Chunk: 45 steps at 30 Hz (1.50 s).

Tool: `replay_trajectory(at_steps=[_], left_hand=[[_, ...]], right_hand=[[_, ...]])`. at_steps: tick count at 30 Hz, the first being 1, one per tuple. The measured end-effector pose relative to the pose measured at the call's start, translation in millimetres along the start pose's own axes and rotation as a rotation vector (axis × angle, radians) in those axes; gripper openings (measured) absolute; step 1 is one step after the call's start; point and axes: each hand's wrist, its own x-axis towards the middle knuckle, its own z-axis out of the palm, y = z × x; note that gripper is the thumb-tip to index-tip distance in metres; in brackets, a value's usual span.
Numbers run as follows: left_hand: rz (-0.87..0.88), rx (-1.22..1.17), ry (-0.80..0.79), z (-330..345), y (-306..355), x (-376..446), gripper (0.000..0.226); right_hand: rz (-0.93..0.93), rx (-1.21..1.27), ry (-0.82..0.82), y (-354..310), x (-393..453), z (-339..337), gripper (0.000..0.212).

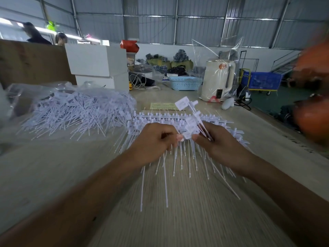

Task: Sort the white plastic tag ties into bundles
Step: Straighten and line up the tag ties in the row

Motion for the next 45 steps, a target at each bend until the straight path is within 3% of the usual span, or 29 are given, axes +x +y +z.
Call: replay_trajectory(at_steps=[4,9,15,18,22,26,29,32,36,39,41,43,45], left_hand=[[0.007,-0.09,0.097,-1,1,3,0.004],[0.137,0.029,0.083,-2,2,0,0.015],[0.203,0.2,-0.019,0,1,0,0.027],[0.189,0.273,-0.084,-3,1,1,0.027],[0.156,0.359,-0.154,-3,2,1,0.003],[0.105,0.342,-0.158,-3,1,4,0.033],[0.116,0.277,-0.134,-2,2,3,0.006],[0.133,0.203,-0.065,0,6,4,0.025],[0.145,0.122,-0.005,1,10,4,0.022],[0.119,0.091,-0.059,-1,8,2,0.022],[0.112,0.111,-0.126,-4,7,1,0.022],[0.102,0.119,-0.146,-6,3,0,0.022],[0.105,0.13,-0.132,-8,1,0,0.023]], right_hand=[[0.054,0.193,0.055,2,0,1,0.037],[0.189,0.308,0.025,7,3,4,0.04],[0.182,0.216,0.011,13,3,5,0.041],[0.046,0.082,-0.062,13,1,3,0.034],[-0.07,-0.114,-0.09,16,3,0,0.03],[-0.152,-0.222,-0.093,17,4,-7,0.032],[-0.171,-0.3,-0.064,16,6,-14,0.034],[-0.161,-0.425,0.03,18,7,-25,0.037],[-0.2,-0.409,0.116,18,5,-24,0.036],[-0.144,-0.446,0.18,25,8,-30,0.041],[0.037,-0.277,0.337,40,11,-48,0.04],[0.226,0.108,0.507,51,13,-64,0.04],[0.271,0.096,0.554,55,15,-67,0.036]])
